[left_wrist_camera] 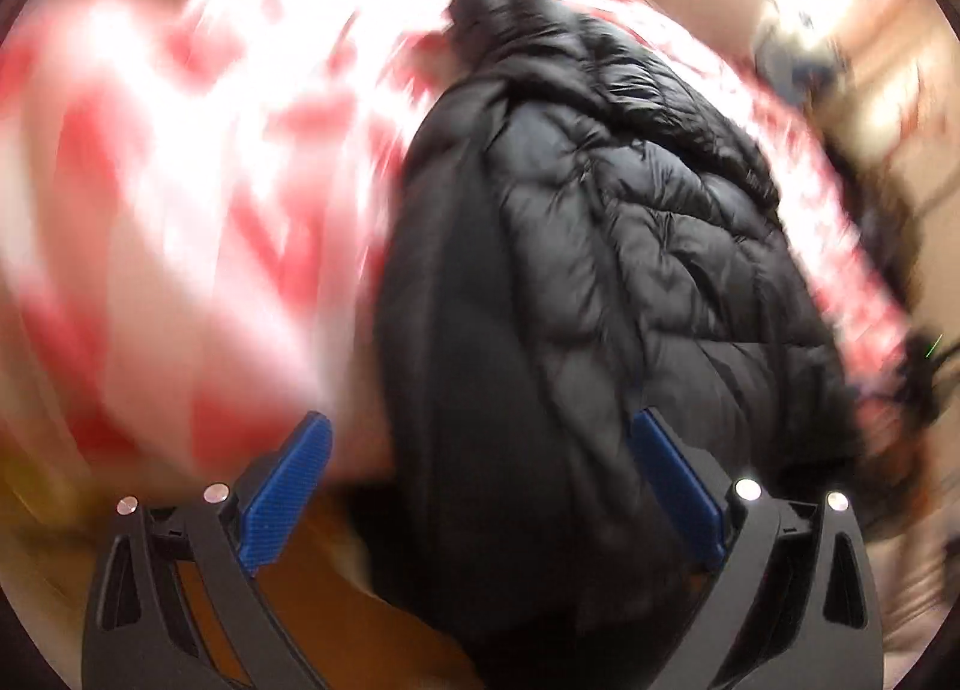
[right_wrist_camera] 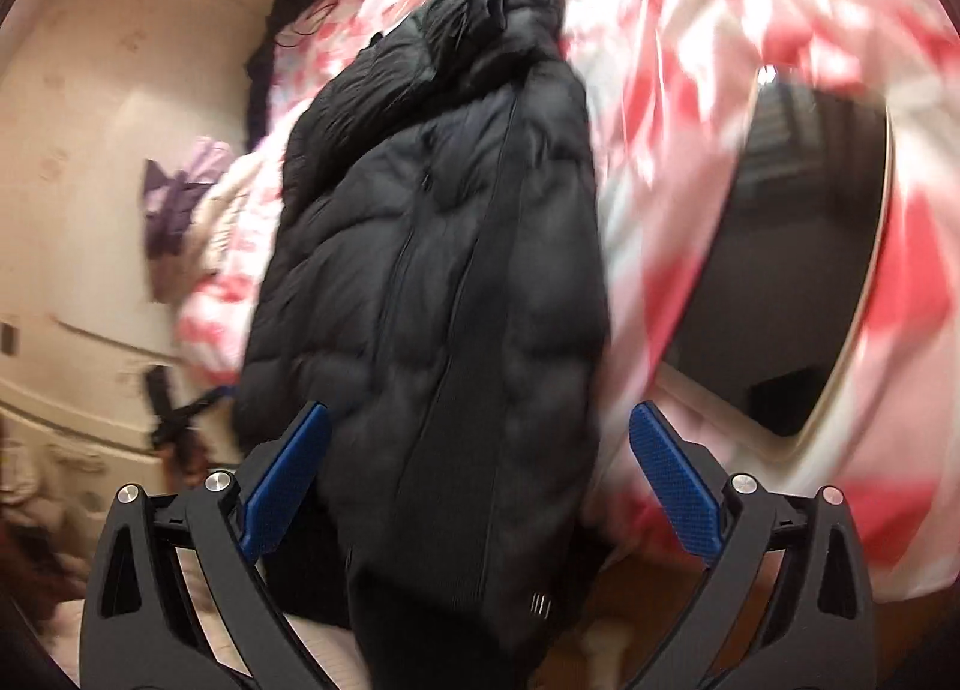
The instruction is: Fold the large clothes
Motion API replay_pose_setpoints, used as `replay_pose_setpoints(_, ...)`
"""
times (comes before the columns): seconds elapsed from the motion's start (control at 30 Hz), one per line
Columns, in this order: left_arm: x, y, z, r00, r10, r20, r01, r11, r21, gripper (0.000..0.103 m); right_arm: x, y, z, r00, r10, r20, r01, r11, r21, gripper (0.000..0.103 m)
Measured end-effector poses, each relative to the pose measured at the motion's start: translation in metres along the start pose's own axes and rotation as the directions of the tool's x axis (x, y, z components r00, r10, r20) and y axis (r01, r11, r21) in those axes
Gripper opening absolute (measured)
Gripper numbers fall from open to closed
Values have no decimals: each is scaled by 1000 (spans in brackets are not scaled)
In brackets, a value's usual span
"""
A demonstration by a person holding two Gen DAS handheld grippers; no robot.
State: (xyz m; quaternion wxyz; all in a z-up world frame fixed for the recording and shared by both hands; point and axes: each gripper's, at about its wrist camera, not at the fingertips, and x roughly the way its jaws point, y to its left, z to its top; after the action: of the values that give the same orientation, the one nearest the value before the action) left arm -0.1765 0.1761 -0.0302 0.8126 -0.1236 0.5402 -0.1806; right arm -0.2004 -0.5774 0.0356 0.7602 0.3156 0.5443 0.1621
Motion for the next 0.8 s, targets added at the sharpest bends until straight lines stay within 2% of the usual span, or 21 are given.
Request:
replay_pose_setpoints(0.07,5,16,-18,994,-111,-4,110,989,-103,96,5,-3,-10,999,19,-25,-19,1000,16,96)
replay_pose_setpoints(0.13,9,18,-30,985,-171,-3,169,977,-130,96,8,-8,-21,998,43,-45,-42,999,28,96)
replay_pose_setpoints(0.2,17,13,-32,965,-262,1,259,952,-162,96,15,-15,-28,994,87,-67,-82,995,61,96)
replay_pose_setpoints(0.27,25,8,-31,933,-359,5,352,912,-208,96,25,-19,-30,981,182,-70,-176,981,81,96)
replay_pose_setpoints(0.37,20,-1,-26,873,-481,75,486,849,-209,96,32,-9,-29,925,377,-52,-374,925,63,96)
replay_pose_setpoints(0.4,18,-2,-25,854,-510,103,520,828,-207,96,32,-6,-28,909,414,-46,-412,910,46,96)
replay_pose_setpoints(0.43,16,0,-23,838,-532,123,546,811,-210,96,34,-5,-27,909,414,-47,-413,910,42,96)
replay_pose_setpoints(0.47,17,2,-22,837,-533,124,547,808,-219,96,38,-6,-24,921,386,-53,-384,922,47,96)
replay_pose_setpoints(0.5,22,4,-21,853,-511,104,520,822,-230,96,42,-9,-24,933,355,-64,-352,934,58,96)
replay_pose_setpoints(0.53,27,7,-22,882,-467,68,469,850,-240,96,44,-12,-25,934,349,-77,-345,936,64,96)
replay_pose_setpoints(0.57,31,9,-23,900,-434,41,430,869,-245,96,49,-13,-27,935,343,-90,-338,939,70,96)
replay_pose_setpoints(0.6,36,11,-25,904,-428,14,418,874,-248,96,52,-14,-28,934,345,-96,-339,938,72,96)
replay_pose_setpoints(0.67,48,13,-31,881,-472,-32,448,854,-264,96,57,-13,-27,919,383,-95,-377,923,70,96)
replay_pose_setpoints(0.73,53,9,-31,865,-502,-27,480,840,-253,96,63,-10,-23,899,431,-82,-426,902,68,96)
replay_pose_setpoints(0.8,52,6,-29,860,-510,10,498,835,-235,96,70,-14,-22,904,420,-83,-415,907,78,96)
